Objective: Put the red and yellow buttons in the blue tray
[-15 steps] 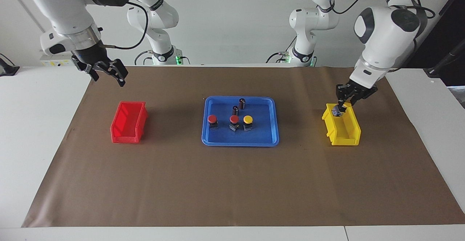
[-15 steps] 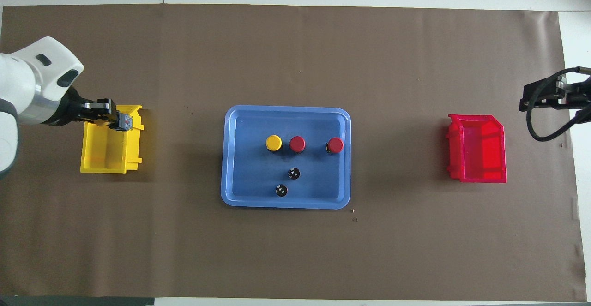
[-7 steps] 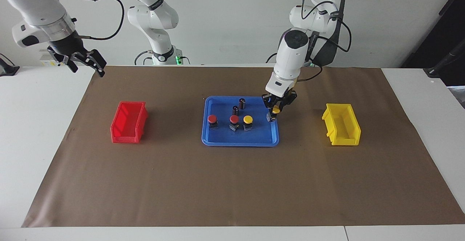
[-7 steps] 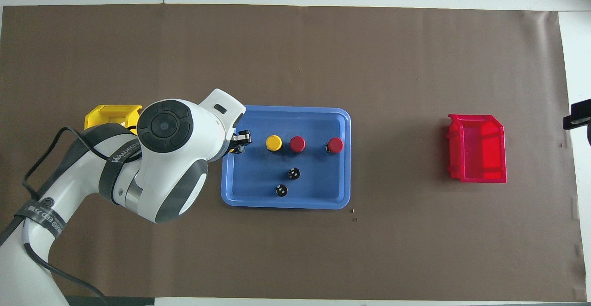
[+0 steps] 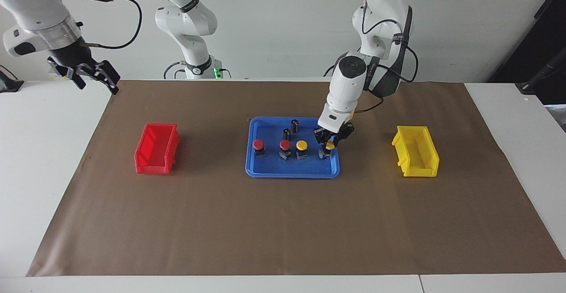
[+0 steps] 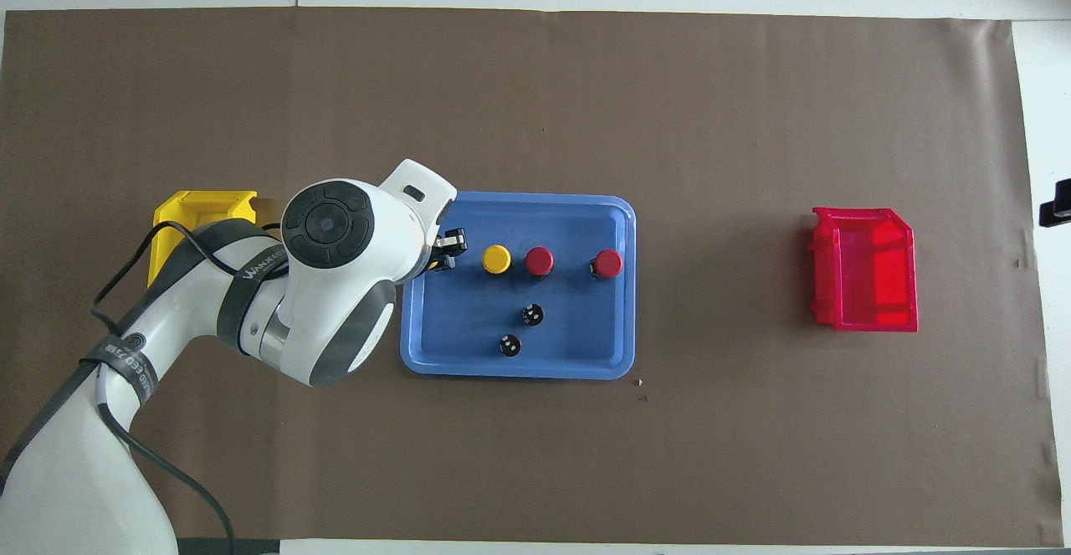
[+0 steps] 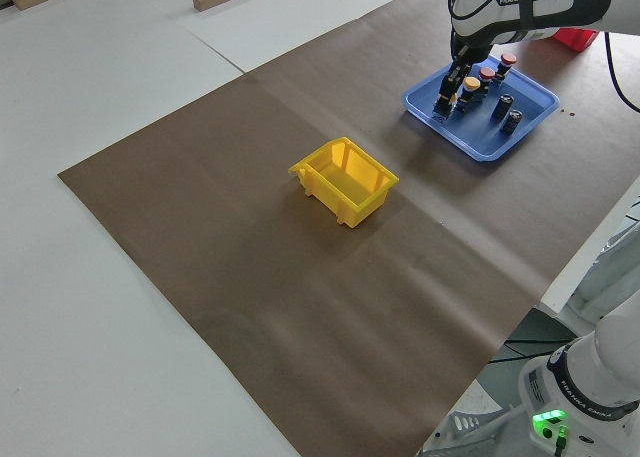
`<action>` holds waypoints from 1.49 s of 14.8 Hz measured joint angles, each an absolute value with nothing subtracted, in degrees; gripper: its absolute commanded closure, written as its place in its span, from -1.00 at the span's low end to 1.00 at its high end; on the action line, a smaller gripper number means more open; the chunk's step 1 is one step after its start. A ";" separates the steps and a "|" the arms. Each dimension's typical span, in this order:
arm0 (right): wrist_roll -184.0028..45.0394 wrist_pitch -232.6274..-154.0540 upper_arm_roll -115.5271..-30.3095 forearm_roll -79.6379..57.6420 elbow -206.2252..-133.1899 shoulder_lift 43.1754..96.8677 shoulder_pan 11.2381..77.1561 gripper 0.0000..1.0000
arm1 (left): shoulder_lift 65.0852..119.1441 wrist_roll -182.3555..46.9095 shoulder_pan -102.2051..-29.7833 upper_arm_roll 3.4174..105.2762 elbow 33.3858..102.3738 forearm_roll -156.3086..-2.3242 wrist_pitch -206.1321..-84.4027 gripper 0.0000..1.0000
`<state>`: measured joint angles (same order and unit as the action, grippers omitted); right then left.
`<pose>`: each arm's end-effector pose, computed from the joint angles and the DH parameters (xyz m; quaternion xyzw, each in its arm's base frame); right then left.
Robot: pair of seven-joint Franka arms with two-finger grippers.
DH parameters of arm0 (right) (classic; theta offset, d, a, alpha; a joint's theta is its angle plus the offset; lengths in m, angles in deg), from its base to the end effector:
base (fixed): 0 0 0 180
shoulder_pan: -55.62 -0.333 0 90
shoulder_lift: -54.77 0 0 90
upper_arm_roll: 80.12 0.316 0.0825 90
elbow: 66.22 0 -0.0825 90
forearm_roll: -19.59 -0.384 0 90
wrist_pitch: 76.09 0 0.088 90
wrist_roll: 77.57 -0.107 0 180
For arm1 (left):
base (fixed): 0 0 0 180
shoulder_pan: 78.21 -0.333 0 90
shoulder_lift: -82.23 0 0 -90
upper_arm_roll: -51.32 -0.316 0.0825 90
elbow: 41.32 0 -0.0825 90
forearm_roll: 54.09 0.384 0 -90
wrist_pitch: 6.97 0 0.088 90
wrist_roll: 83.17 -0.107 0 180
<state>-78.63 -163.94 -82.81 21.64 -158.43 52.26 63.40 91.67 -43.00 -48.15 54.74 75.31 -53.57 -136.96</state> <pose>0.5269 -0.1020 0.6271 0.9946 -0.1008 -0.0175 0.0155 0.4904 -0.3231 0.3712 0.9978 0.0561 0.0267 0.0216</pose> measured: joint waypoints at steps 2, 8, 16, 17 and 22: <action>-78.54 -163.94 -82.73 21.64 -158.59 52.25 63.30 -1.00 | 91.67 -43.00 -48.14 54.73 75.29 -53.57 -136.96 -1.00; -78.52 -163.94 -82.52 21.64 -158.66 52.24 63.24 -1.00 | 89.99 -52.85 -48.22 53.69 69.59 -53.45 -122.06 -1.00; -78.51 -163.87 -82.39 21.64 -158.74 52.23 63.24 -1.00 | 76.70 -70.45 -62.37 51.33 63.69 -55.52 -106.01 -1.00; -78.52 -163.87 -82.36 21.64 -158.75 52.22 63.24 -1.00 | 75.21 -73.21 -64.68 51.22 62.88 -55.71 -103.56 -1.00; -78.52 -163.87 -82.33 21.64 -158.78 52.22 63.24 -1.00 | 73.95 -81.36 -70.62 51.00 56.57 -56.06 -97.52 -1.00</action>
